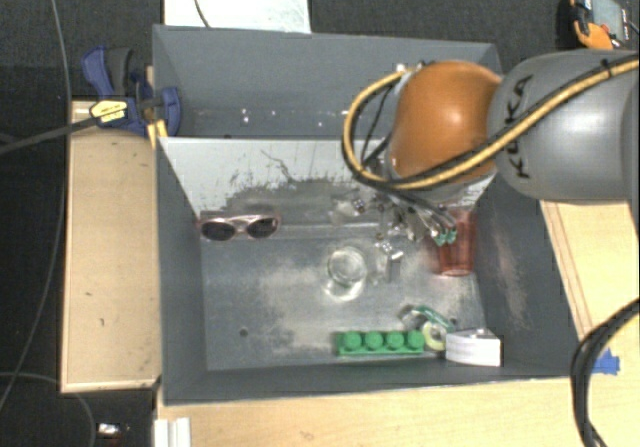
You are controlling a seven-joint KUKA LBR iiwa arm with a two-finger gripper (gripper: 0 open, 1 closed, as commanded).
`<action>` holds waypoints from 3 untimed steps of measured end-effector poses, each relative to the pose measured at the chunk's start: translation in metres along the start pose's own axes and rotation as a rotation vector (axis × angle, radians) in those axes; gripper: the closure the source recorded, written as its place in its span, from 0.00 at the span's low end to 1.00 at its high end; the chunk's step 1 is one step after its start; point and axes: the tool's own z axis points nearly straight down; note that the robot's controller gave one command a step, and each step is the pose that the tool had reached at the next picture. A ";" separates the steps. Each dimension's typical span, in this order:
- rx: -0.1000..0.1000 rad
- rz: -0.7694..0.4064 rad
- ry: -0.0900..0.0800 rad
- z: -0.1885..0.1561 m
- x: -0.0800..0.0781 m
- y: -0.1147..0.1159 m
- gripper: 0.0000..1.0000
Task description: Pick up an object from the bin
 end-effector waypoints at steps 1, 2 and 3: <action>-0.005 -0.058 0.011 0.032 0.034 0.021 0.00; 0.000 -0.366 -0.003 0.062 0.019 0.017 0.00; -0.005 -0.282 0.008 0.060 0.038 -0.005 1.00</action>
Offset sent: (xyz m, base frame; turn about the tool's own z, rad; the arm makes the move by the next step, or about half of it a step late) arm -0.0246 0.0072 -0.0619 -0.3691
